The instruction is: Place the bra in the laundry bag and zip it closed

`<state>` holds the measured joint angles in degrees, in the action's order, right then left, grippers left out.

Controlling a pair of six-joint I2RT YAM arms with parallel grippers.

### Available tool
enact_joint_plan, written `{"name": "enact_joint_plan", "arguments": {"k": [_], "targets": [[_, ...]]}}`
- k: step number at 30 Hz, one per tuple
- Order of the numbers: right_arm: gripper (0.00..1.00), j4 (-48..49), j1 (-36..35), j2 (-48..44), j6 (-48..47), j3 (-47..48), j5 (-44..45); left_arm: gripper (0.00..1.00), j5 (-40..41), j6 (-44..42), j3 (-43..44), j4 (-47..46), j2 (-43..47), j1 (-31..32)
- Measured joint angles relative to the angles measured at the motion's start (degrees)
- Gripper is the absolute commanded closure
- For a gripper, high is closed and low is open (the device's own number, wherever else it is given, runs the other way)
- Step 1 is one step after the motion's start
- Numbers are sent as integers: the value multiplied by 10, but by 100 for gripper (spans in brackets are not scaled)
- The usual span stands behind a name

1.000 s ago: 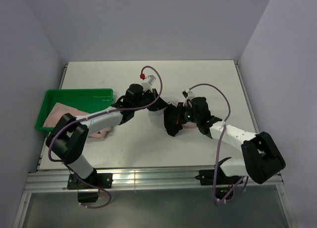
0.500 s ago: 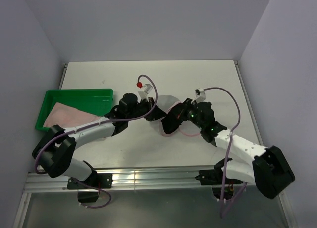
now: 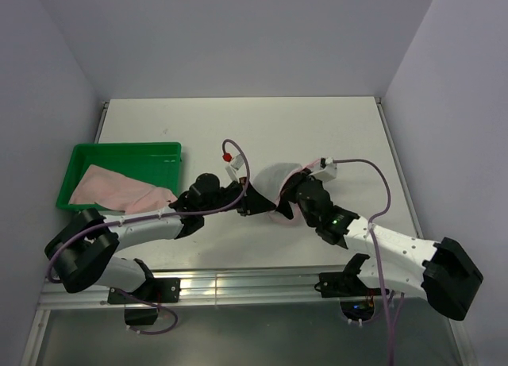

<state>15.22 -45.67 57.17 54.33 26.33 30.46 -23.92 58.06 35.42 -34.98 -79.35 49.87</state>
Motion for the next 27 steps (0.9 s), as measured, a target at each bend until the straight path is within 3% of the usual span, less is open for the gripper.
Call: {"name": "enact_joint_plan", "arguments": {"k": [1,3,4,5,8,10,19,21,25,27], "targets": [[98,-13,-3,17,2,0,13,100,-3,18,-10,-22,0,0],[84,-46,-7,34,3,0,31,100,-3,45,-24,-54,0,-3],[73,-55,-8,34,3,0,37,100,-2,53,-27,-62,0,-4],[50,-61,-9,30,-2,0,41,100,0,57,-28,-65,1,-7],[23,-98,-10,9,-37,13,44,100,16,61,-37,-67,12,-19],[12,-137,-10,6,-69,44,36,100,19,61,-43,-68,17,-36],[11,-237,30,-7,-191,127,-121,100,23,22,-33,-23,12,-112],[15,-243,70,-28,-203,116,-156,100,22,9,-28,-9,11,-117],[34,-241,179,-51,-209,75,-180,100,22,-18,-26,12,11,-120],[37,-236,208,-35,-206,63,-181,100,21,-26,-26,19,11,-120]]}}
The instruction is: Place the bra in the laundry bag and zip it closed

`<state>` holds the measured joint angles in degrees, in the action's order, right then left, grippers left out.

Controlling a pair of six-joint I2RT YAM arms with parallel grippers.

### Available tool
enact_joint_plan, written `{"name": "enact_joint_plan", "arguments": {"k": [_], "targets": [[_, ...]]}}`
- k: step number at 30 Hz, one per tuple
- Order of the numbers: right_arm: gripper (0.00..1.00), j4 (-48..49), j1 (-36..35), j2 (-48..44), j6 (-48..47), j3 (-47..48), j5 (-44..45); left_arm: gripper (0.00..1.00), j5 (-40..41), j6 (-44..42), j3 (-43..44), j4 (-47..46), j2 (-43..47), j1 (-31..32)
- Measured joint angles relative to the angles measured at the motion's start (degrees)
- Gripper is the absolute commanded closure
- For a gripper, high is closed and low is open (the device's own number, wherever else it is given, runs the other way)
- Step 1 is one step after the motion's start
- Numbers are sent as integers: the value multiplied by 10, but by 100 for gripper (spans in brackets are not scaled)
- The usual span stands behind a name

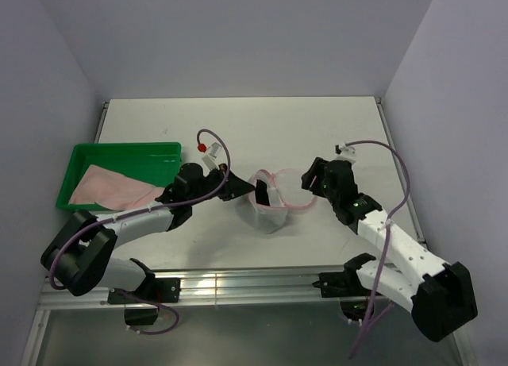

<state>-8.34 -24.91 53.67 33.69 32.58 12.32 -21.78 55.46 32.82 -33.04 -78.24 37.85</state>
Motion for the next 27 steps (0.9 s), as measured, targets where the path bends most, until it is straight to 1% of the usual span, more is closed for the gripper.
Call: {"name": "enact_joint_plan", "arguments": {"k": [6,11,12,13,15,16,17,18,19,23,25,27], "targets": [[36,27,69,132,14,-41,-14,100,-4,-18,-3,3,1,0],[41,58,87,190,31,-43,-31,100,-5,-31,-8,13,2,0],[44,66,89,196,35,-42,-36,100,-4,-34,-8,13,2,0],[51,75,90,203,39,-42,-41,100,-4,-37,-8,13,3,0],[57,93,92,217,50,-42,-51,100,-4,-40,-8,13,7,0],[65,102,95,226,55,-42,-57,100,-4,-42,-8,14,8,0],[70,112,98,234,59,-42,-61,100,-4,-43,-8,14,9,0],[78,120,102,241,66,-42,-65,100,-4,-45,-8,15,9,0],[99,127,106,249,70,-42,-70,100,-4,-48,-8,16,9,0],[100,141,113,239,86,-43,-70,100,-4,-55,-8,23,13,0],[100,145,113,192,86,-48,-63,100,-3,-59,-7,30,13,0],[100,142,113,120,80,-48,-52,100,-2,-63,-4,41,13,0]]}}
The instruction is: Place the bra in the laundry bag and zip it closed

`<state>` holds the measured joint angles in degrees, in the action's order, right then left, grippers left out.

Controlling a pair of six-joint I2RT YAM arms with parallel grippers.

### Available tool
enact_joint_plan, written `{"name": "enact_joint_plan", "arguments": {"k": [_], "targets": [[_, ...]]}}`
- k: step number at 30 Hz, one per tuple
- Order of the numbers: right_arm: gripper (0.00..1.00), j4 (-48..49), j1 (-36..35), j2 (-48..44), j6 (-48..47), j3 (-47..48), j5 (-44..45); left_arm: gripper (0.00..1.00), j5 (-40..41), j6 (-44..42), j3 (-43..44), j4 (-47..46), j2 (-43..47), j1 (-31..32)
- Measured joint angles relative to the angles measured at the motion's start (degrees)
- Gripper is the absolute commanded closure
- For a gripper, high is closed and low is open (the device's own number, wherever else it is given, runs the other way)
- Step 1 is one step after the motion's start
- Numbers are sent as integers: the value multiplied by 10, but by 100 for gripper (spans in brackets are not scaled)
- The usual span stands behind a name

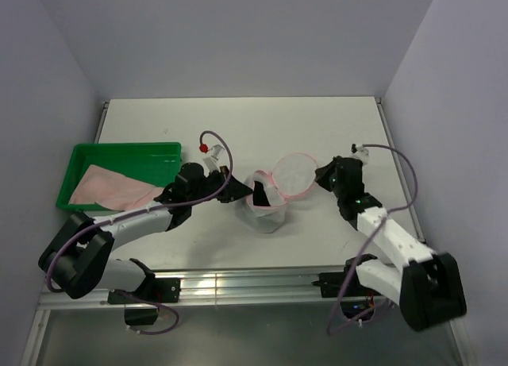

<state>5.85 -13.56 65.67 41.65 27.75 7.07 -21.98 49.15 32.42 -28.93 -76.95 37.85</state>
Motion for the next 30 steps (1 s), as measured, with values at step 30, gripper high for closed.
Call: {"name": "enact_joint_plan", "arguments": {"k": [30], "targets": [[100,-85,-22,-139,-115,200,0,98,56,-46,305,125,-184,-56]]}}
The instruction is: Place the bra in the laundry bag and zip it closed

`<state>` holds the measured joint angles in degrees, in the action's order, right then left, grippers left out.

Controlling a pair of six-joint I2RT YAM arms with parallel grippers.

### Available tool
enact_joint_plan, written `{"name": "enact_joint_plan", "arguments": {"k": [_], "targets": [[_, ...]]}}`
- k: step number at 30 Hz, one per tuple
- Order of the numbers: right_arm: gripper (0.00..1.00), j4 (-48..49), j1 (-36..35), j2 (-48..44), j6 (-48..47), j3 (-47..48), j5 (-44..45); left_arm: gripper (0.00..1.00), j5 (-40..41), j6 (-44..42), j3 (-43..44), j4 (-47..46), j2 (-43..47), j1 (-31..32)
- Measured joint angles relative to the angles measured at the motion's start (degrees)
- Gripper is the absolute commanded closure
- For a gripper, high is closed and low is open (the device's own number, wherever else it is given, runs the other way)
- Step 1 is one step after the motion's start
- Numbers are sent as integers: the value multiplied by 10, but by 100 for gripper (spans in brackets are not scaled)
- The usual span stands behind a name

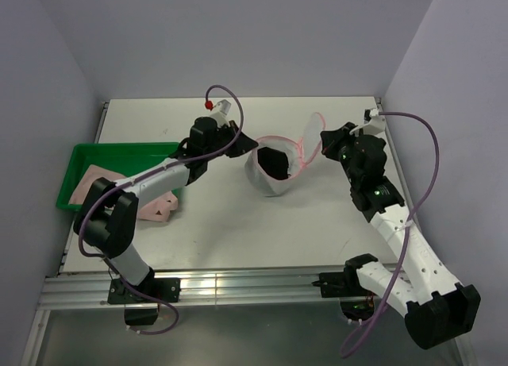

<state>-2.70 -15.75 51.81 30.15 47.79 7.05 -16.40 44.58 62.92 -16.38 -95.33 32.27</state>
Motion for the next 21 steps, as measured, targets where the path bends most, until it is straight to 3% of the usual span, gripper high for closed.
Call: {"name": "enact_joint_plan", "arguments": {"k": [1,4,5,7,8,11,17,21], "targets": [[100,2,0,5,0,0,0,93,4,-2,0,-1,0,0],[99,12,6,28,6,-13,8,53,20,-9,-4,8,-1,-4],[86,15,11,38,10,-22,12,34,27,-11,-4,16,-1,-6],[69,13,27,60,24,-40,19,22,41,-16,-3,34,1,-10],[47,8,34,73,29,-45,24,14,56,-20,-4,56,6,-12],[29,-7,42,83,34,-52,38,12,92,-37,-4,121,37,-15],[26,-9,43,40,32,-52,30,13,186,-76,-5,262,208,-22],[26,-7,43,-17,28,-57,12,16,234,-87,-38,325,330,-66]]}}
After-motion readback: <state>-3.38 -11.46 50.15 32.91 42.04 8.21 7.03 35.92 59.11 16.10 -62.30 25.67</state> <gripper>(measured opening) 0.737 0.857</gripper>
